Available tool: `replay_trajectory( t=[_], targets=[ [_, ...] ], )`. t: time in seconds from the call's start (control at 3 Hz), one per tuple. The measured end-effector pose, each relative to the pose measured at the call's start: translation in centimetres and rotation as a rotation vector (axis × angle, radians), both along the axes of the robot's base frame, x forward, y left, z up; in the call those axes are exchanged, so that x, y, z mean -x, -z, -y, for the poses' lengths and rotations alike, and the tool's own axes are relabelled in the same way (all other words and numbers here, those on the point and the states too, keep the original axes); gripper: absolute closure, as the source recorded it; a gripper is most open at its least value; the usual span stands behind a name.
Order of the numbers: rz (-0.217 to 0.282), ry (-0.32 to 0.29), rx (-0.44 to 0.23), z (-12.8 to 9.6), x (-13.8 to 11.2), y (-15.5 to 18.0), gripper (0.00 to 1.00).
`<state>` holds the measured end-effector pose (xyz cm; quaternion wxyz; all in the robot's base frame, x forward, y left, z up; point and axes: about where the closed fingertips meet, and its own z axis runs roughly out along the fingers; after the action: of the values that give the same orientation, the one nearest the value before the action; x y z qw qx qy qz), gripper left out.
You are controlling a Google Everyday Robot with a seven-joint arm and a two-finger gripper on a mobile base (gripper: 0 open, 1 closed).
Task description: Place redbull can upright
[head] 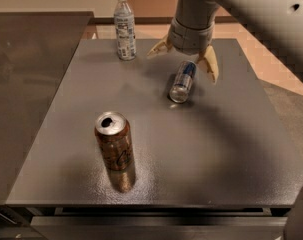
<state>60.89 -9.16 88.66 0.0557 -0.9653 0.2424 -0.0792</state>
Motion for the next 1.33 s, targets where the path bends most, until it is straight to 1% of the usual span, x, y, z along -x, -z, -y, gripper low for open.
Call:
replay_trajectory(
  t=[0.33,0.67,1.33],
  targets=[
    [-0.026,-0.047,0.002,0.1,-0.3,1.1,0.0],
    [-0.055,-0.065,0.01,0.4,-0.8,1.9,0.0],
    [-0.07,-0.058,0.013,1.3,-1.8,2.6,0.0]
  ],
)
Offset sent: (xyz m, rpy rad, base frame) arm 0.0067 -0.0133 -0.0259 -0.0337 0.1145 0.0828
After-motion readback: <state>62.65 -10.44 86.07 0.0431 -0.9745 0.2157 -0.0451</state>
